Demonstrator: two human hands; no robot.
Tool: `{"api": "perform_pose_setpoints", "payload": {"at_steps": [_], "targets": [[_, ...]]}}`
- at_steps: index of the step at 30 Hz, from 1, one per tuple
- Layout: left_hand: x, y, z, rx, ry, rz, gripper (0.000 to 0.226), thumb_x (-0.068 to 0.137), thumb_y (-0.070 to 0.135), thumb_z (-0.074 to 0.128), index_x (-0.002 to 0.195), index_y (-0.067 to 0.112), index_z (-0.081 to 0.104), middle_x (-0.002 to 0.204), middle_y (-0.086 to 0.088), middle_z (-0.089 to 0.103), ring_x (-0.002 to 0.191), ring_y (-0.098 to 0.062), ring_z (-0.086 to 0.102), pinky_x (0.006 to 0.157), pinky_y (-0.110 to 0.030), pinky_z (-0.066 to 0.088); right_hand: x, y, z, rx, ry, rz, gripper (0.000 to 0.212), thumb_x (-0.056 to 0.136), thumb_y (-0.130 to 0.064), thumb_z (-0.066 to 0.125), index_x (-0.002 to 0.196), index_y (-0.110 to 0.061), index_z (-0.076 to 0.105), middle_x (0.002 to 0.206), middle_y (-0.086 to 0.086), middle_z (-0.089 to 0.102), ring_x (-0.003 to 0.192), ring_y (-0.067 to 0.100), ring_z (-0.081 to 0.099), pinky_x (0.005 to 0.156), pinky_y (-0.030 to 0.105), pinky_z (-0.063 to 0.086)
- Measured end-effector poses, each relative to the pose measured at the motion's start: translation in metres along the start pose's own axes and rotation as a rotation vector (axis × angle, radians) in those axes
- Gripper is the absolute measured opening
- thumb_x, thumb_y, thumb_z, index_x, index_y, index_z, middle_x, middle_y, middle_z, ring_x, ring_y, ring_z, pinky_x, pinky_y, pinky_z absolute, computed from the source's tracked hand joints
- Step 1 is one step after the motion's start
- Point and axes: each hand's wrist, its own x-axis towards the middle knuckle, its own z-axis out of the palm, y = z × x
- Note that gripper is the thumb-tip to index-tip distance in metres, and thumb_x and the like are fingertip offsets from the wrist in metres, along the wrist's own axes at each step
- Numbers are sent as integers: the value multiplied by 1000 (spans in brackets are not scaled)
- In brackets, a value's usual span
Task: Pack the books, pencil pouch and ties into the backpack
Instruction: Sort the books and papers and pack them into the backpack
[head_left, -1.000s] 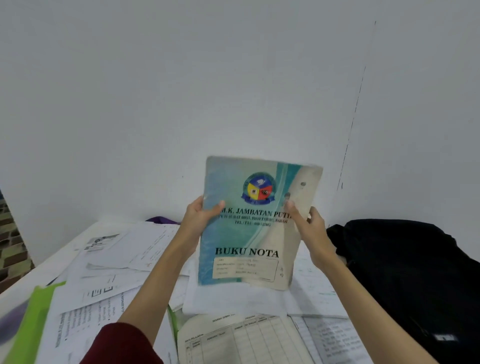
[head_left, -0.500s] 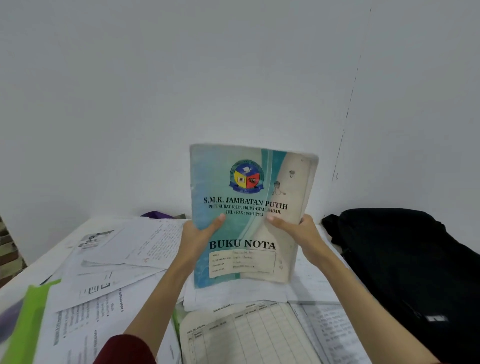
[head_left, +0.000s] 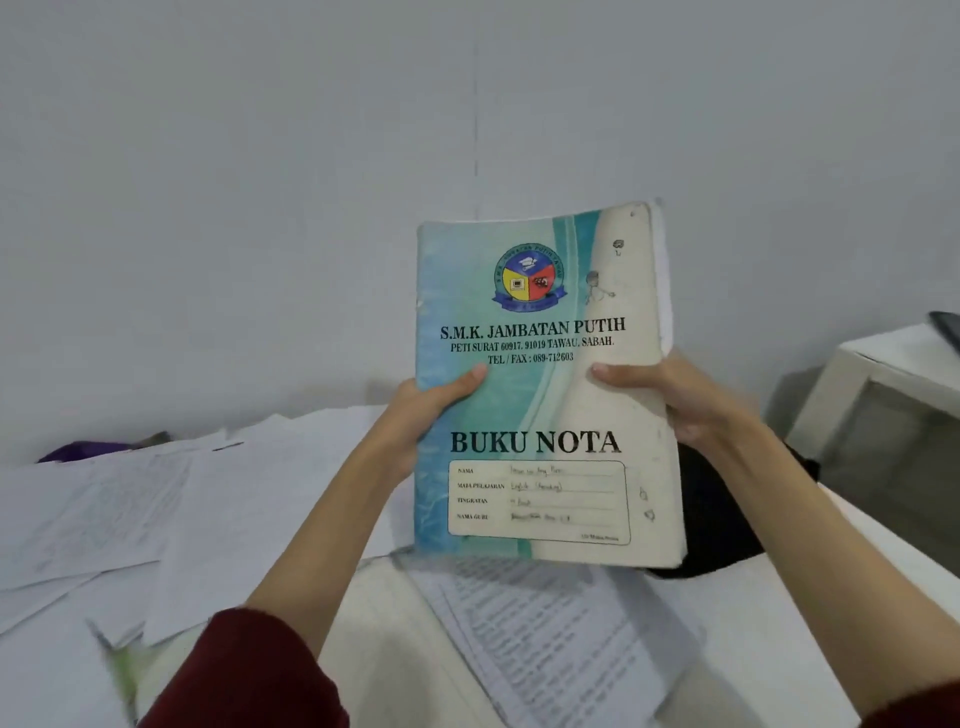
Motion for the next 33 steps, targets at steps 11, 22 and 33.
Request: {"api": "perform_pose_setpoints", "payload": {"at_steps": [11,22,33], "targets": [[53,-111,168,1185,-553,12,69,82,59,58,141,26,40,140,10,45,127,-9,44,105,-23,37,-59,-26,-218,-9,604,-81,42,73,1,72,113,-1,60,101,12,70,83,23,71,73,38,59],[96,-134,152,252,482,-160,24,95,20,54,99,-2,61,91,-11,60,91,-28,58,83,-37,48,-53,-13,-271,53,520,31,32,75,6,67,105,-2,65,99,14,71,88,30,69,73,41,59],[107,-13,163,744,503,270,40,97,24,48,60,10,39,59,-3,40,54,-15,37,50,-24,26,5,96,-200,417,832,89,34,88,4,56,121,-1,53,117,14,63,96,28,63,85,39,53]]}}
